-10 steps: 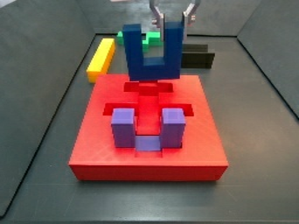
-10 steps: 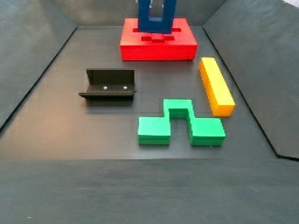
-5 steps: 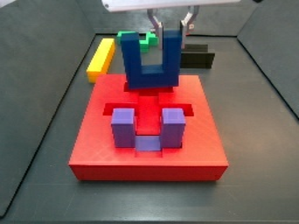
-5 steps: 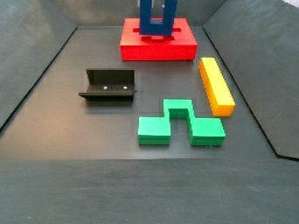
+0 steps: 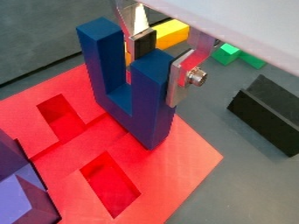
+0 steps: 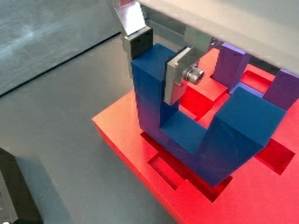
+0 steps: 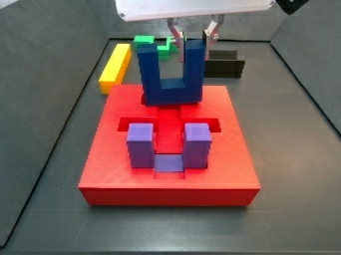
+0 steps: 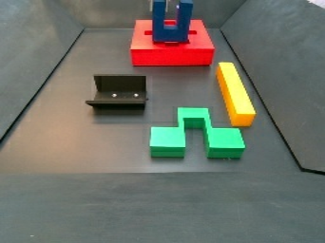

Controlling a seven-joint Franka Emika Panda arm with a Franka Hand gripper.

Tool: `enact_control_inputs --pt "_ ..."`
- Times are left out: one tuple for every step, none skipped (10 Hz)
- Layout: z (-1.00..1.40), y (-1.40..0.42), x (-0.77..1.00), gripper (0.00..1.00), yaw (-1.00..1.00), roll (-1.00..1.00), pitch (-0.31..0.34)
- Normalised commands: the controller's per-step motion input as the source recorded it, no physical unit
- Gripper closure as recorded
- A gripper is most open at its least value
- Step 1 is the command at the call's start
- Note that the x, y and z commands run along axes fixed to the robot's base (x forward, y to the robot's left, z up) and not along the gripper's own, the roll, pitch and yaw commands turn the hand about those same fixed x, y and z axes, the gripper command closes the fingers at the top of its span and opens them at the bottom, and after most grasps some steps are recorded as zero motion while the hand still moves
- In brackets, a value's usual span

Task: Pick up the blue object. Move up. Place the blue object on the fixture. Regrasp the blue object. Move to above the board. Insert the blue object.
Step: Insert the blue object.

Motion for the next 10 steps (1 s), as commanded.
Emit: enact_control_inputs --pt "0.00 0.00 0.00 1.00 -0.13 0.07 0.051" --pt "0.00 0.00 0.03 1.00 -0.15 0.07 0.059" --pt "0.00 0.00 0.00 1.00 -0.10 0.07 0.046" --pt "0.00 0.00 0.00 1.00 -0.13 0.09 0.056" --pt "0.00 0.00 0.00 1.00 -0.15 0.09 0.066" --pt "0.00 0.00 0.00 1.00 -0.07 0.01 0.027" --pt "-0.03 0.00 0.00 1.00 -0.03 0.01 0.000" --pt "-0.09 0.00 0.00 1.00 -0.03 0.04 0.000" --pt "-0.16 0.00 0.00 1.00 -0.02 0.07 0.000" --pt "-0.23 0.00 0.00 1.00 0.00 0.09 0.000"
